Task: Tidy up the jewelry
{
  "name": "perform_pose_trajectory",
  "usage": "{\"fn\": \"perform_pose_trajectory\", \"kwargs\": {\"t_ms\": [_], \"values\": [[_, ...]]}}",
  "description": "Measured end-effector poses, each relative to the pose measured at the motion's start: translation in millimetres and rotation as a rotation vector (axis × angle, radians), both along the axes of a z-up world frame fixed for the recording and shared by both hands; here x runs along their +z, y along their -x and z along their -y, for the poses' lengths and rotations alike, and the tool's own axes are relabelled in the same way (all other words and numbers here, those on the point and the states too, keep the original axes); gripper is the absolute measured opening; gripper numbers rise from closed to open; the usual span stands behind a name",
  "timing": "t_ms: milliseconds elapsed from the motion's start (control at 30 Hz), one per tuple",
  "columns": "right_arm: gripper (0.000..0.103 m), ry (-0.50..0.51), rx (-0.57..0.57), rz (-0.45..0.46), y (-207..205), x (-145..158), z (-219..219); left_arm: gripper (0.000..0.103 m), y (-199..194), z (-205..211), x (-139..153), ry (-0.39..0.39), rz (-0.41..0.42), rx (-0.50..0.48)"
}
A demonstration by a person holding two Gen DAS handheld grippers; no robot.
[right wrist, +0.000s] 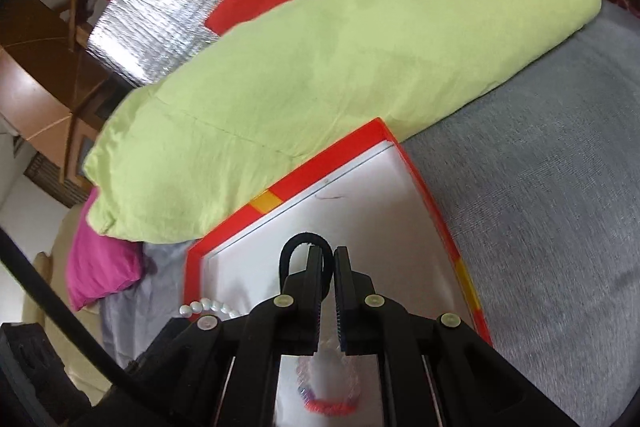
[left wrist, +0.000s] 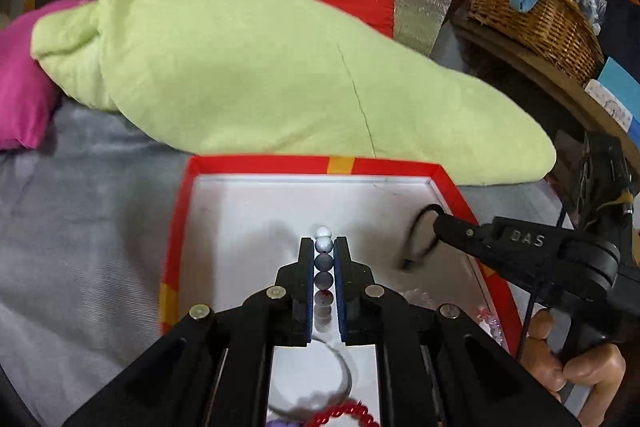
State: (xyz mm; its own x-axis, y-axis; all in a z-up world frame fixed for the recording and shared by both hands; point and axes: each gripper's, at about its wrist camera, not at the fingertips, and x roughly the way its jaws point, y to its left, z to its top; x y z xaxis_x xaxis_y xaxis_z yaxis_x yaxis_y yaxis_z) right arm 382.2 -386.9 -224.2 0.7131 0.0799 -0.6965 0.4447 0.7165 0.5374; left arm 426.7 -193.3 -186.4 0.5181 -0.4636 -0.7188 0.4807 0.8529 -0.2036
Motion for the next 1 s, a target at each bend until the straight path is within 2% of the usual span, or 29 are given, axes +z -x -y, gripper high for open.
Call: {"fn": "perform_pose_trajectory", "kwargs": {"t_ms": [100,267,300,333,400,433,467,567,633,833,933,1000], "values": [[0.009,0.012,-0.010,-0.023,-5.9,-6.7,0.5,0.010,-1.5,9.0,-11.0,-0.022,-0.029,-0.018],[0.010,0.013,-0.012,-0.044,-7.3,-12.4,2.2,0.013,2.7,13.9,-8.7,-0.070,-0.010,-0.016],[0.010,0.018,-0.013,-0.047,-6.2,-11.8,3.1,0.022,3.3,13.3,-6.8,-0.077,-0.006,-0.014],[0.010,0.016,-0.018,-0.047,-4.9,-10.9,4.5,0.039,3.3,12.2,-5.2,-0.084,-0.004,-0.007],[0.019,-0.016,-0.028,-0.042,0.2,-8.5,10.0,0.058,7.0,8.1,1.7,-0.105,0.031,0.022],[0.021,-0.034,-0.027,-0.035,2.2,-7.4,11.4,0.061,8.8,6.7,5.0,-0.112,0.047,0.029],[0.027,-0.047,-0.026,-0.029,5.3,-4.7,12.1,0.061,11.0,5.3,9.5,-0.127,0.063,0.038],[0.029,-0.002,-0.004,-0.021,11.3,8.5,5.1,0.063,16.5,-0.1,22.7,-0.179,0.082,0.069],[0.029,0.020,0.005,-0.013,17.0,17.3,1.5,0.075,23.1,-7.4,33.4,-0.222,0.107,0.110],[0.028,0.116,0.023,0.011,49.3,45.9,-9.9,0.077,58.7,-32.9,60.2,-0.325,0.215,0.238],[0.028,0.186,0.044,-0.007,69.7,58.3,-19.6,0.085,83.7,-52.3,62.9,-0.345,0.224,0.296],[0.030,0.222,0.064,-0.003,85.5,66.0,-25.6,0.085,93.6,-59.8,65.6,-0.366,0.237,0.325]]}}
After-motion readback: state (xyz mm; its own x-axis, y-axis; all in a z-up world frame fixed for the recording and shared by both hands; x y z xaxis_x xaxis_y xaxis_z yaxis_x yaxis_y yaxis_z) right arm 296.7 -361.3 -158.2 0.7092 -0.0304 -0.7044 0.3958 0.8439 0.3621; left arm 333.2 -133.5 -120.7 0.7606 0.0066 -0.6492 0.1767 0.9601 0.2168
